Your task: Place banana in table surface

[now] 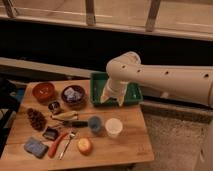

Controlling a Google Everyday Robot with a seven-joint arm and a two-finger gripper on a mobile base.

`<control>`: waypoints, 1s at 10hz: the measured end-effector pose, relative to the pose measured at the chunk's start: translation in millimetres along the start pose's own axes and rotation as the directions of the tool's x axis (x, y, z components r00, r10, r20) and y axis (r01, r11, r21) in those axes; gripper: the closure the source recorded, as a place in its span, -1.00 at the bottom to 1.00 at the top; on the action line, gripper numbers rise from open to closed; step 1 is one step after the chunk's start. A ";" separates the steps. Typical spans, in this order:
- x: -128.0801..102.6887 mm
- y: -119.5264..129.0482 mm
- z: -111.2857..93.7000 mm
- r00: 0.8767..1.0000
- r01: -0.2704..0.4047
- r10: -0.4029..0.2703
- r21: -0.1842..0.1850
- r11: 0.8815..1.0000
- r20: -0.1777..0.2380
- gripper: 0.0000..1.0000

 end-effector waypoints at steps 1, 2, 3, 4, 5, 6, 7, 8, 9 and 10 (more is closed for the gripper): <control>0.1 0.9 0.0 1.000 0.001 -0.001 -0.001 1.000 -0.001 -0.30; 0.5 3.4 0.3 1.000 0.005 -0.005 -0.003 1.000 -0.002 -0.30; 0.4 2.0 1.0 1.000 0.003 -0.003 -0.001 1.000 -0.003 -0.30; 1.2 2.6 2.7 1.000 0.009 -0.009 -0.003 1.000 -0.004 -0.30; 1.6 10.6 8.4 1.000 0.027 -0.028 -0.012 1.000 -0.006 -0.30; 1.8 22.3 15.2 0.999 0.050 -0.050 -0.023 0.998 -0.010 -0.30; 1.3 39.7 24.0 0.997 0.079 -0.079 -0.039 0.996 -0.013 -0.30; 0.8 55.3 30.2 0.995 0.100 -0.101 -0.055 0.993 -0.017 -0.30; 2.6 85.6 43.7 0.989 0.142 -0.145 -0.079 0.987 -0.028 -0.30; 4.8 104.4 52.8 0.984 0.172 -0.176 -0.094 0.981 -0.036 -0.30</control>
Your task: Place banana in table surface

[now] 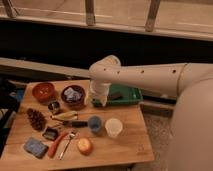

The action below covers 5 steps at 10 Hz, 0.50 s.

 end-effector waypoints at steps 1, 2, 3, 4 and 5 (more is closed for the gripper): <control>-1.5 23.5 13.5 0.999 0.041 -0.041 -0.020 0.999 -0.012 -0.30; -4.0 41.7 25.4 0.997 0.075 -0.076 -0.041 0.996 -0.022 -0.30; -7.5 56.8 34.9 0.995 0.097 -0.099 -0.068 0.993 -0.028 -0.30; -10.8 71.0 45.7 0.993 0.110 -0.114 -0.101 0.989 -0.041 -0.30; -11.6 83.6 51.5 0.991 0.121 -0.128 -0.124 0.985 -0.049 -0.30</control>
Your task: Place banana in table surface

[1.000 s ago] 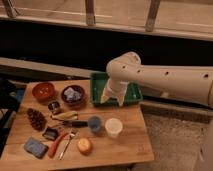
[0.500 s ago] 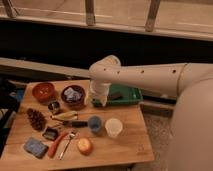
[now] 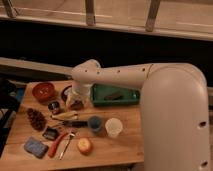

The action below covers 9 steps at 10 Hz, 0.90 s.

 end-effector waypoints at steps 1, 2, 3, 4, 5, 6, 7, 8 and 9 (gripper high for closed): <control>-0.4 -0.7 0.2 1.000 -0.001 0.001 0.000 1.000 0.000 -0.30; -0.7 -3.5 -0.6 1.000 -0.005 0.005 0.002 1.000 0.001 -0.30; -0.5 -2.3 0.0 1.000 -0.003 0.003 0.001 1.000 0.000 -0.30; -0.1 -0.9 0.9 1.000 0.000 0.000 0.002 1.000 0.000 -0.30; -0.4 -2.5 2.5 1.000 -0.001 0.001 0.002 1.000 -0.001 -0.30; -1.6 -0.6 9.1 1.000 0.004 -0.004 0.001 1.000 -0.003 -0.30; -3.4 7.1 25.7 1.000 0.018 -0.019 -0.007 1.000 -0.010 -0.30; -4.3 13.0 40.1 0.999 0.031 -0.031 -0.012 0.999 -0.017 -0.30; -4.6 15.7 47.4 0.999 0.038 -0.039 -0.014 0.999 -0.024 -0.30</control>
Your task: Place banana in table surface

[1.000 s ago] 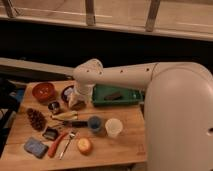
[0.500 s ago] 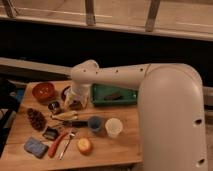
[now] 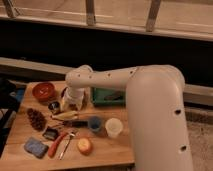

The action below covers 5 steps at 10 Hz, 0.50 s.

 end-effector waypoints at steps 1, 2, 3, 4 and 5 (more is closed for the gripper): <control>-0.9 2.7 8.5 1.000 0.009 -0.009 -0.001 1.000 -0.011 -0.30; -0.3 5.3 16.1 1.000 0.018 -0.018 0.002 1.000 -0.025 -0.30; 1.5 6.2 26.4 0.999 0.026 -0.026 0.011 1.000 -0.046 -0.30; 2.1 1.7 33.0 0.998 0.032 -0.029 0.041 0.999 -0.059 -0.30; 2.4 0.9 40.4 0.997 0.041 -0.034 0.091 0.995 -0.071 -0.30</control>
